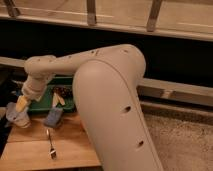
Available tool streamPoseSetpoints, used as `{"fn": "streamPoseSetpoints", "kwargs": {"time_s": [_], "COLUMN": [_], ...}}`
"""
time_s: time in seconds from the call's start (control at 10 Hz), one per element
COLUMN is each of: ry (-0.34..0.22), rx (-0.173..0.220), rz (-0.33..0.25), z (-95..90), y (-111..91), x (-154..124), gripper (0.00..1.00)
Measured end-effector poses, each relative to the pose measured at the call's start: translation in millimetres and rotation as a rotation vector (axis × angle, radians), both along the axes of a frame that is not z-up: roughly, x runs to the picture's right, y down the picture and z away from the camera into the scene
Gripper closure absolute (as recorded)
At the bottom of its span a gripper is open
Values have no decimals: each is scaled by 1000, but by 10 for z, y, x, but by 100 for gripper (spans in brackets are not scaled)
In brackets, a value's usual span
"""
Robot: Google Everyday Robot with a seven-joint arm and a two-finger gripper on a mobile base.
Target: Place towel in red bowl
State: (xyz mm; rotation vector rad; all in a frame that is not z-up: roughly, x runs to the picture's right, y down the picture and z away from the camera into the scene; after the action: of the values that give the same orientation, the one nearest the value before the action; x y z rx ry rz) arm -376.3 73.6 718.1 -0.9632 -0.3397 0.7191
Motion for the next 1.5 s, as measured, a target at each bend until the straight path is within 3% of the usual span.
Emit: {"fn": "streamPoseSetpoints", "kwargs": {"time_s": [0.2, 0.4, 0.5, 0.7, 0.9, 1.5], "ry": [-15, 12, 35, 54, 72, 139], "rx": [-55, -109, -122, -139, -135, -67], "rz": [45, 173, 220, 250, 257, 225], "z": [133, 184, 186, 150, 193, 466], "y": [143, 224, 234, 318, 310, 86], "x": [-88, -204, -236, -398, -442, -459], "gripper": [31, 31, 31, 31, 31, 32]}}
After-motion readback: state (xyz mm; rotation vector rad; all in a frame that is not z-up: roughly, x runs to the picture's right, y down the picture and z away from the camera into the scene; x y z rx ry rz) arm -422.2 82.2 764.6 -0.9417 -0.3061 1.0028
